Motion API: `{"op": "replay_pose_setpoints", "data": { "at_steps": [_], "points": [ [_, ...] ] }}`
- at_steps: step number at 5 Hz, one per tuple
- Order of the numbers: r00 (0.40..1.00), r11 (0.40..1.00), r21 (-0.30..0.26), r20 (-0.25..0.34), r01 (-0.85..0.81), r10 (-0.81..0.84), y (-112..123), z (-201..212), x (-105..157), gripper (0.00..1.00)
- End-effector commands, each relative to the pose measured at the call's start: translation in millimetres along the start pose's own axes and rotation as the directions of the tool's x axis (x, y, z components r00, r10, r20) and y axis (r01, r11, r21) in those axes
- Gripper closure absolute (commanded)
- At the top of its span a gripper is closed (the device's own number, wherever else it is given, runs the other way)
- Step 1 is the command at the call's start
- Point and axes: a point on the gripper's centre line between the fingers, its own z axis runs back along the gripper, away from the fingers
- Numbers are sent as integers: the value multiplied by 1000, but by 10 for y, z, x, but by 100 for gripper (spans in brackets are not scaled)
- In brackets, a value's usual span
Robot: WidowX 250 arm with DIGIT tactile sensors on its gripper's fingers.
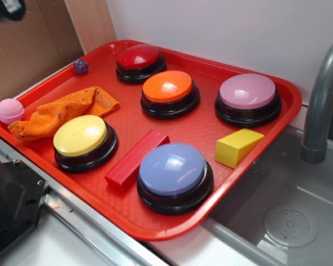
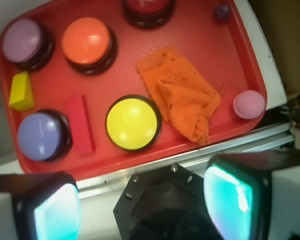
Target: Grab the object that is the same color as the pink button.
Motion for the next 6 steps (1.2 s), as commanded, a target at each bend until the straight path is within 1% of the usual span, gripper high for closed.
{"op": "replay_pose_setpoints", "data": {
  "at_steps": [1,2,3,4,5,6],
  "points": [
    [920,923,11,77,-385,383,558,-367,125,0],
    [824,830,30,153,-556,546,829,-596,141,0],
    [725,725,104,240,-681,646,1010,-789,188,0],
    [661,652,143,295,-745,690,1231,-1031,253,0],
    [608,593,155,328,-790,723,1401,-1133,311,0],
    [563,550,137,318,-824,763,1539,-1245,360,0]
  ]
}}
